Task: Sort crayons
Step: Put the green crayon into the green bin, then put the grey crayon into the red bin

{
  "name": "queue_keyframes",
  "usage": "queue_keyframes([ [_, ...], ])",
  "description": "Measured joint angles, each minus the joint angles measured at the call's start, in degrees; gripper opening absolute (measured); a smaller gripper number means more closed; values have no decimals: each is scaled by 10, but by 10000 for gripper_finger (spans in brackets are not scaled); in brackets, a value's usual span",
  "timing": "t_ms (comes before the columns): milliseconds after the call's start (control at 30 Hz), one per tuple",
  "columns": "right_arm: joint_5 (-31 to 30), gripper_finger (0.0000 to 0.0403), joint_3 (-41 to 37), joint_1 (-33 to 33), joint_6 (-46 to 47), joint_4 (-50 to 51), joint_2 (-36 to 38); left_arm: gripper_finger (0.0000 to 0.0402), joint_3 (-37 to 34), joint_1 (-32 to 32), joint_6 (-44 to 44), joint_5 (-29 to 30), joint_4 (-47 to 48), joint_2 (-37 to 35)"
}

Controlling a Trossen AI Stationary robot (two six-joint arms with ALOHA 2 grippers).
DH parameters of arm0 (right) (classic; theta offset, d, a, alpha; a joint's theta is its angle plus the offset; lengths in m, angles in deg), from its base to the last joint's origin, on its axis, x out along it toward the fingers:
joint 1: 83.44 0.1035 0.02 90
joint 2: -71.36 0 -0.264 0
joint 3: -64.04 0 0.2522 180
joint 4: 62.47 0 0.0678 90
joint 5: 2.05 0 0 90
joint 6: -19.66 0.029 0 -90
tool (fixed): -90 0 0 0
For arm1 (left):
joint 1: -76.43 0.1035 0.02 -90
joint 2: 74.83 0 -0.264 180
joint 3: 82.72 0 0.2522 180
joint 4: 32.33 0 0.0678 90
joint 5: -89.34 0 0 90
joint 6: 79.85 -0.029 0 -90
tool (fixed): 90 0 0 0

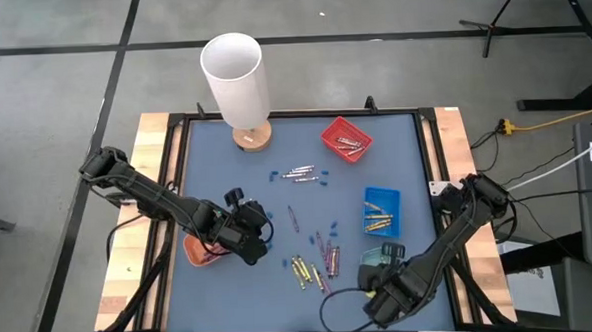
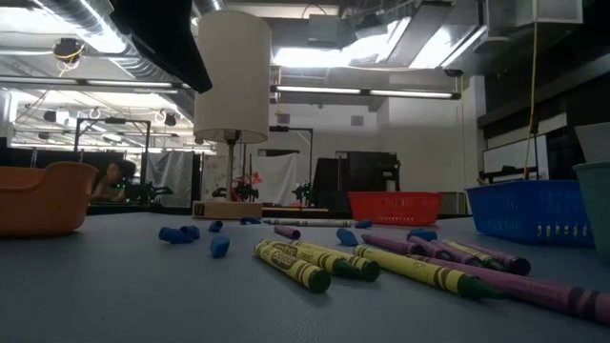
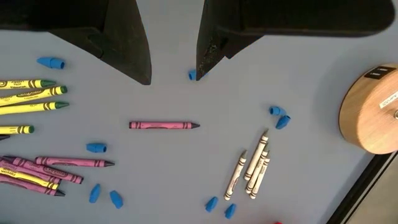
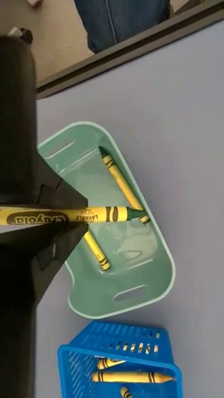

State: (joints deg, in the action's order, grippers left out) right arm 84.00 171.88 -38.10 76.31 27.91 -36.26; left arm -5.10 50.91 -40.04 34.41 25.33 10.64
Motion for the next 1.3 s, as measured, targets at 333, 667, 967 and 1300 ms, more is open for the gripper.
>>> queue_keyframes([
  [333,-15,121,0,0,0,0,0,110,0,0,0,0,0,0],
  [667,-191,131,0,-25,-95,0,0,110,0,0,0,0,0,0],
  [967,-227,131,0,-148,-300,-7,-1,110,0,0,0,0,0,0],
  [1300,-186,131,0,-322,-576,-143,-1,110,0,-2,-35,-2,10,-44],
])
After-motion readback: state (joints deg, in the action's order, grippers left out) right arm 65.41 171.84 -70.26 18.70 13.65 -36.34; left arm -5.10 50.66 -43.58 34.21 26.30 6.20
